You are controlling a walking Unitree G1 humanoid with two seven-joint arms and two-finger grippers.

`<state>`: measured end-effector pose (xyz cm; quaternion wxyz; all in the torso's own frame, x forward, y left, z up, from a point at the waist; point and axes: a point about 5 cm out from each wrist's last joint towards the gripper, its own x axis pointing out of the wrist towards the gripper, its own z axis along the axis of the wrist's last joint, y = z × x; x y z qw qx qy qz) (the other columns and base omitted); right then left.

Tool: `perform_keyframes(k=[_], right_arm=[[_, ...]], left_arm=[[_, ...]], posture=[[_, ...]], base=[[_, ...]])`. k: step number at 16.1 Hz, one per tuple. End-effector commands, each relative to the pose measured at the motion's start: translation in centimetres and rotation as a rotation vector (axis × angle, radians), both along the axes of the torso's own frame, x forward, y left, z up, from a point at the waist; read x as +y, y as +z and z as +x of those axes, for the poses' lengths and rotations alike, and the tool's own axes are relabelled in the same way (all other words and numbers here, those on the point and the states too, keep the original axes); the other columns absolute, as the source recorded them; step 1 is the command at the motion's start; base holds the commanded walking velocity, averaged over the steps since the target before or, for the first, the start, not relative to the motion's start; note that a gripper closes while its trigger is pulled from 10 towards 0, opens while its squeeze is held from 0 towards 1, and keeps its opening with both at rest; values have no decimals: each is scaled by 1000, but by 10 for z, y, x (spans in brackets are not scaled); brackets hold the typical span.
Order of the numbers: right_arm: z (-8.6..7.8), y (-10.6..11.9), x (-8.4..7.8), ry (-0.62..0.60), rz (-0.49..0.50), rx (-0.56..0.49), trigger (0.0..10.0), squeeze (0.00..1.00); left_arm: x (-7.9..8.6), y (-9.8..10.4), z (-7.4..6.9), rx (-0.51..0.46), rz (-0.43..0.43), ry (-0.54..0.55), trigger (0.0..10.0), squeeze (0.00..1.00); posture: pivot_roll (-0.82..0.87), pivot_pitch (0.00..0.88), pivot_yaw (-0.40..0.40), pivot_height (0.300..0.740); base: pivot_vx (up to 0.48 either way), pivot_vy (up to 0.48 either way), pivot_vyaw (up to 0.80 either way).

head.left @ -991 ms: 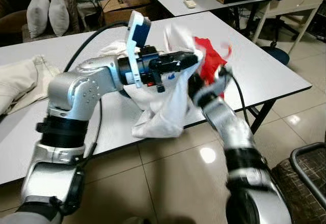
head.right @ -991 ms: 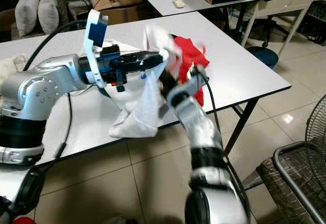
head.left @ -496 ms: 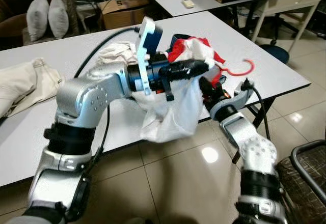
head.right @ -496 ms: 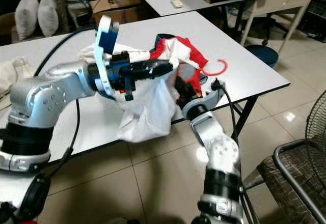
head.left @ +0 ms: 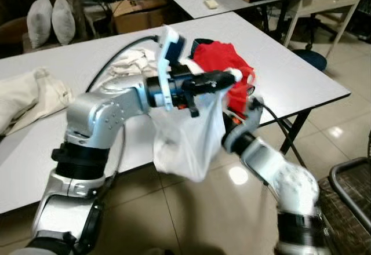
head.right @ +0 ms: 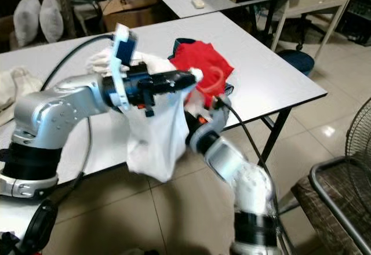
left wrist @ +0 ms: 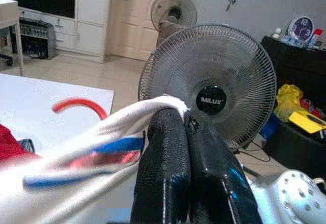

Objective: Hang hanger

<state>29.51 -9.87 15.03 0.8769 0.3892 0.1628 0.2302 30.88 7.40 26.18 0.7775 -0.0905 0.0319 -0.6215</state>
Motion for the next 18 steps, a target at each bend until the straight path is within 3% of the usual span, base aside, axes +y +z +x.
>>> perform_keyframes(k=[1,2,5,7,8,12,13,15,18], right_arm=[[-8,-5,-1,50,-117,-4,10000,0],[-15,1,8,126,-81,-31,10000,0],[-15,-10,-9,-8,-162,21,10000,0],[-30,5,1,99,-41,-71,10000,0],[-29,3,-5,59,-49,-68,10000,0],[-29,3,-5,59,-49,-68,10000,0],[-30,1,-14,2,-40,-71,10000,0],[-37,4,-16,-7,18,-100,10000,0],[-38,4,-16,1,2,-111,10000,0]], left_arm=[[6,8,2,-46,2,36,157,0],[6,8,3,-47,1,44,157,0],[10,9,8,-51,-8,100,0,0],[13,3,8,-46,34,110,353,0],[14,-1,4,-48,70,97,4627,0],[14,-1,4,-48,70,97,4627,0],[26,-5,8,-56,163,166,10000,1000],[55,-10,21,-71,282,330,10000,1000],[70,-17,24,-79,350,377,10000,1000]], posture=[[-151,0,107,740],[-154,0,107,740],[-154,0,104,740],[-156,0,105,740],[-157,0,104,740],[-157,0,104,740],[-151,0,95,740],[-146,0,92,740],[-141,0,89,740]], base=[[0,0,0],[0,0,0],[0,0,0],[0,0,0],[0,0,0],[0,0,0],[0,0,0],[0,0,0],[0,0,0]])
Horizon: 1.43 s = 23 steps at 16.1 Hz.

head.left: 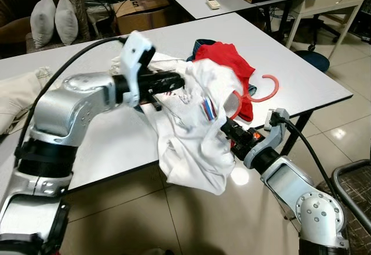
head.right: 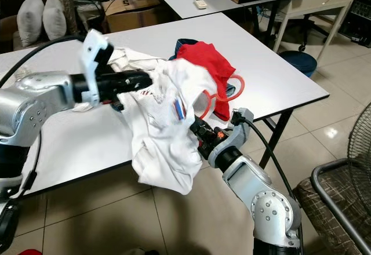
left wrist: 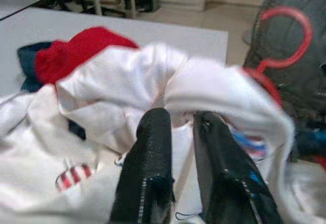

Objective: Hang hanger

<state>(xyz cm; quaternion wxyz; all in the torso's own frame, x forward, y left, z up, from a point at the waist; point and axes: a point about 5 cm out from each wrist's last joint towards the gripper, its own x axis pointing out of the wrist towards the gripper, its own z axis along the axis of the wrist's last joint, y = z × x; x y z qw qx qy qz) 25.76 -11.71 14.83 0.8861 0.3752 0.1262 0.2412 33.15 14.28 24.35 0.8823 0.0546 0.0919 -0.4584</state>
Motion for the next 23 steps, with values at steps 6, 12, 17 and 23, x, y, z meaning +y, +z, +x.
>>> perform_keyframes(k=[6,12,17,23], right_arm=[[-15,19,-3,101,-58,-113,10000,0],[-41,28,-4,317,-43,-177,10000,0],[-43,29,-4,411,-112,-154,10000,0],[-42,18,-14,321,-208,-101,10000,0]], left_arm=[[56,-39,-22,-32,67,264,10000,1000],[48,-72,-67,46,-10,378,10000,1000],[57,-87,-75,53,54,575,10000,1000],[56,-80,-68,-22,12,629,10000,1000]], posture=[[-149,0,78,740],[-97,0,26,740],[-107,0,22,740],[-113,0,24,740]], base=[[0,0,765],[0,0,800],[0,0,800],[0,0,800]])
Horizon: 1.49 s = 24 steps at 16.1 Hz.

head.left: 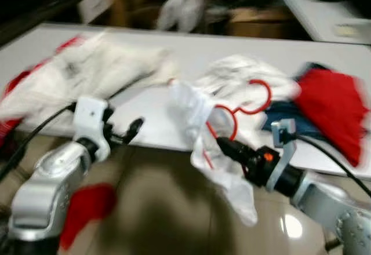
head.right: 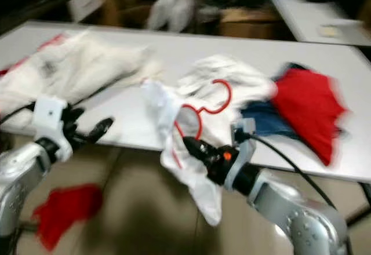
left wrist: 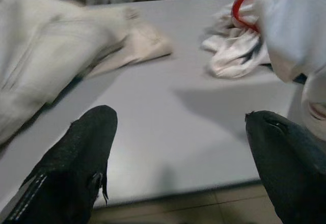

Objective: Hang hanger

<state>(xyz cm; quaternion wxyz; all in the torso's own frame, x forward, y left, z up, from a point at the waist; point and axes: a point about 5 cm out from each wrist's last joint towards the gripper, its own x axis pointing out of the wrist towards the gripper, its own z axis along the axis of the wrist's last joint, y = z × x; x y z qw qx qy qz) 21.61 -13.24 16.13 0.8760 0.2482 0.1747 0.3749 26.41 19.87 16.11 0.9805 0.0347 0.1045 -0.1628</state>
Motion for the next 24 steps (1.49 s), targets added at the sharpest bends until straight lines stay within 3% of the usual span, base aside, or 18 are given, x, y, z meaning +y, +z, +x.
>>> perform_keyframes(k=[1,2,4,6,8,10,13,14,16,17,19,20,21,22,24], right_arm=[[2,5,2,12,0,-41,10000,0],[6,7,3,11,-1,-62,10000,0],[11,11,7,20,4,-105,10000,0],[10,14,7,22,7,-124,10000,0],[8,16,0,-6,-2,-141,10000,0],[11,20,-8,-36,4,-171,10000,0],[19,25,-18,-51,-1,-213,10000,0],[25,27,-24,-81,-9,-233,10000,0],[44,38,-45,-228,-11,-278,10000,0],[62,57,-65,-351,7,-343,10000,0],[91,124,-114,-556,58,-553,10000,0],[91,159,-126,-594,87,-684,10000,0],[88,182,-129,-594,107,-762,10000,0],[84,196,-121,-549,103,-834,10000,0],[82,191,-100,-436,93,-839,10000,0]], left_arm=[[-5,8,-1,-53,-41,-13,10000,1000],[-11,17,-1,-127,-74,-4,10000,1000],[-19,33,-2,-190,-159,-105,10000,1000],[-24,47,-6,-195,-350,-269,10000,1000],[-25,50,-15,-164,-342,-445,10000,1000],[-24,73,-16,-251,-511,-506,10000,1000],[-14,90,-26,-336,-677,-540,10000,1000],[-8,91,-26,-345,-696,-508,10000,1000],[7,84,-13,-327,-622,-339,10000,1000],[15,82,-5,-345,-612,-254,10000,1000],[18,92,0,-406,-657,-233,10000,1000],[21,92,1,-401,-631,-213,10000,1000],[21,89,2,-383,-587,-196,10000,1000],[19,85,2,-362,-555,-186,10000,1000],[19,79,1,-353,-535,-163,10000,1000]], posture=[[-99,0,13,740],[-88,0,6,740],[-91,0,11,740],[-118,0,26,740],[-133,0,26,740],[-128,0,22,740],[-96,0,0,740],[-95,0,-1,740],[-103,0,1,740],[-111,0,7,740],[-112,0,10,740],[-108,0,8,740],[-102,0,4,740],[-96,0,-2,740],[-90,0,-7,740]], base=[[0,0,800],[0,0,800],[0,0,800],[0,0,800],[0,0,800],[0,0,800],[0,0,800],[0,0,800],[0,0,800],[0,0,800],[0,0,800],[0,0,800],[0,0,800],[0,0,794],[0,0,794]])
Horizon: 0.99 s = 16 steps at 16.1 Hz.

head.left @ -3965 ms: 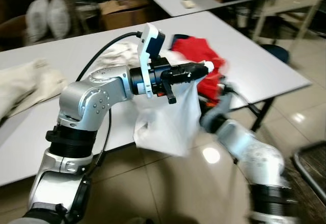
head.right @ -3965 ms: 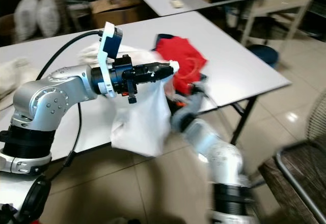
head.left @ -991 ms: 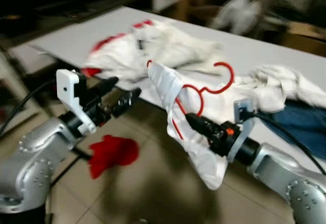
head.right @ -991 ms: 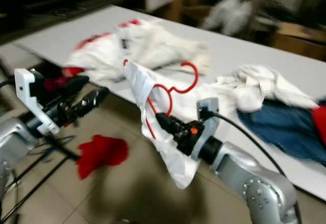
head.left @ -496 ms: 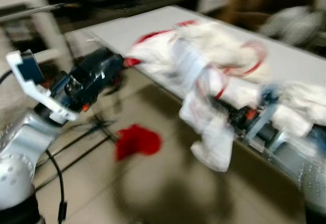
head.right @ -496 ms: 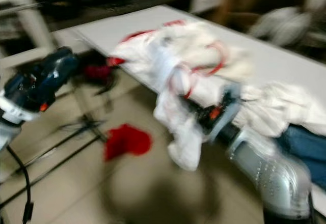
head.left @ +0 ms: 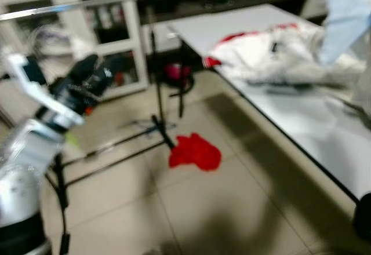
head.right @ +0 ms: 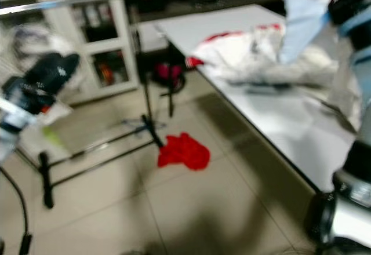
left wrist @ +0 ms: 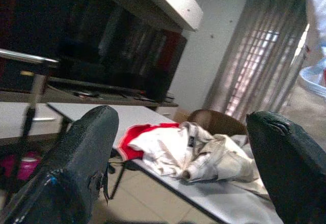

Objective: Hang hanger

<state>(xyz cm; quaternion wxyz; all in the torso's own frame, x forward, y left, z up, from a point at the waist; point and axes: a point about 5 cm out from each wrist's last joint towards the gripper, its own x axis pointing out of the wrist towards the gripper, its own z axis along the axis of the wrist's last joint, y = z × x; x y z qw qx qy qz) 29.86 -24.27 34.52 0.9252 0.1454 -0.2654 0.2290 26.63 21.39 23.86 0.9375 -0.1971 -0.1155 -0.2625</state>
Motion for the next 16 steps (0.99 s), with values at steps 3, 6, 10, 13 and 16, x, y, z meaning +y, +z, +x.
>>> perform_keyframes(k=[3,6,10,13,16], right_arm=[[-4,-63,55,227,-144,155,10000,0],[-21,-75,59,281,-135,181,10000,0],[-41,-84,62,371,-180,184,10000,0],[-29,-108,62,276,-260,326,10000,0],[-20,-137,71,222,-398,455,10000,0]], left_arm=[[3,-11,-2,35,88,57,10000,1000],[-6,-18,-3,50,138,29,10000,1000],[-13,-32,1,78,256,26,10000,1000],[-1,-41,9,121,416,158,10000,1000],[7,-49,10,151,486,225,10000,1000]], posture=[[-76,0,-13,740],[-84,0,-4,740],[-92,0,10,740],[-89,0,5,740],[-85,0,-6,740]], base=[[0,0,794],[0,0,794],[0,0,794],[0,0,794],[0,0,796]])
